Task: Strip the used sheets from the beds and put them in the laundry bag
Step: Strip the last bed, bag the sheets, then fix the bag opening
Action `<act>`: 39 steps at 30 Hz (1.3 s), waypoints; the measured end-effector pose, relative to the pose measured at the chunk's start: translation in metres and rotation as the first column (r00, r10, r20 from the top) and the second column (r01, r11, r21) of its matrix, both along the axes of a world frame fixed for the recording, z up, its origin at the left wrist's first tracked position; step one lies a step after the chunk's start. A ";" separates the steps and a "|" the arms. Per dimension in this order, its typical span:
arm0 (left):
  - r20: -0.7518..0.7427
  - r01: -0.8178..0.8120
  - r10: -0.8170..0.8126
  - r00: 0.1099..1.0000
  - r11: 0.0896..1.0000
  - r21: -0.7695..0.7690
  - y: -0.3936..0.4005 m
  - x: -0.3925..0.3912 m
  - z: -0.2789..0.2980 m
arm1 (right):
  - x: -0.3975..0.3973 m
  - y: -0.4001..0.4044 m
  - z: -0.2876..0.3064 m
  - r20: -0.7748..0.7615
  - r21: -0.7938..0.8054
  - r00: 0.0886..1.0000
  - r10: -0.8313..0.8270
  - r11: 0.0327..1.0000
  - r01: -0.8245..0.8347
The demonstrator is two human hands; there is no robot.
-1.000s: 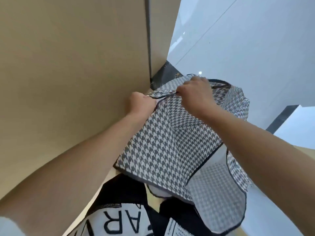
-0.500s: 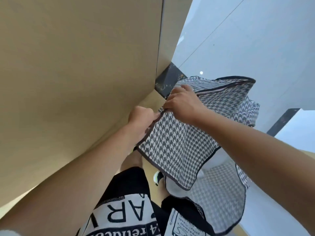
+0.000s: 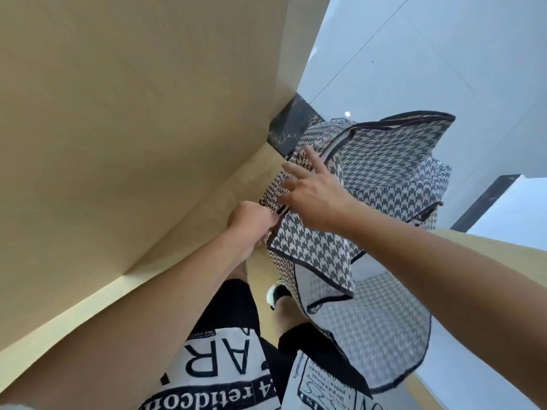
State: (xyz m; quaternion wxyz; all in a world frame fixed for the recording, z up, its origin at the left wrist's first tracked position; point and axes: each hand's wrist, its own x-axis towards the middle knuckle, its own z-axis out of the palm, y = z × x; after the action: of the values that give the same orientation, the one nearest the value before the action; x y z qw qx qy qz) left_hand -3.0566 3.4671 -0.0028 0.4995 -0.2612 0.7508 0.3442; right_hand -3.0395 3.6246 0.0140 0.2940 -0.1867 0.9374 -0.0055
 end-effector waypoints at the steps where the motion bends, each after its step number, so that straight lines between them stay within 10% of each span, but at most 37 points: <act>1: 0.003 0.015 -0.015 1.000 1.000 -0.012 -0.004 0.004 -0.001 | 0.007 -0.005 -0.002 0.034 -0.018 0.999 0.033 0.999 -0.032; 13: 0.099 0.287 -0.294 0.951 0.955 0.074 -0.022 0.021 -0.009 | 0.026 0.004 -0.015 -0.242 -0.155 0.857 -0.456 0.890 0.430; 17: 0.195 0.308 -0.337 0.921 0.937 0.164 -0.032 0.034 -0.011 | 0.096 -0.055 0.005 -0.299 -0.553 0.324 -0.898 0.440 0.708; 20: 0.173 0.276 -0.313 0.934 0.938 0.208 -0.039 0.045 -0.017 | 0.131 -0.098 0.024 0.126 -0.423 -0.021 -0.992 -0.073 0.903; 23: 0.109 0.309 -0.344 0.933 0.917 0.251 -0.046 0.055 -0.017 | 0.152 -0.126 0.014 0.602 -0.080 -0.409 -0.686 -0.561 0.824; 26: -0.077 0.433 -0.427 0.901 0.875 0.215 -0.055 0.066 -0.017 | 0.154 -0.145 0.004 0.751 -0.042 -0.543 -0.375 -0.848 0.528; 32: -0.314 0.533 -0.472 0.824 0.833 0.150 -0.067 0.084 -0.009 | 0.150 -0.166 -0.002 0.814 0.048 -0.580 -0.024 -0.993 0.108; 39: -0.547 0.843 -0.728 0.414 0.533 -0.071 -0.061 0.069 0.006 | 0.143 -0.166 -0.006 0.731 -0.083 -0.653 -0.199 -0.975 0.205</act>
State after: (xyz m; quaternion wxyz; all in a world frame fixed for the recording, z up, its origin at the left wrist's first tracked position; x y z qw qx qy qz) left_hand -2.9875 3.4066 0.0029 0.4068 0.2817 0.8450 0.2026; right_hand -2.8961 3.4583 0.0082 -0.0443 0.7133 0.2708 -0.6449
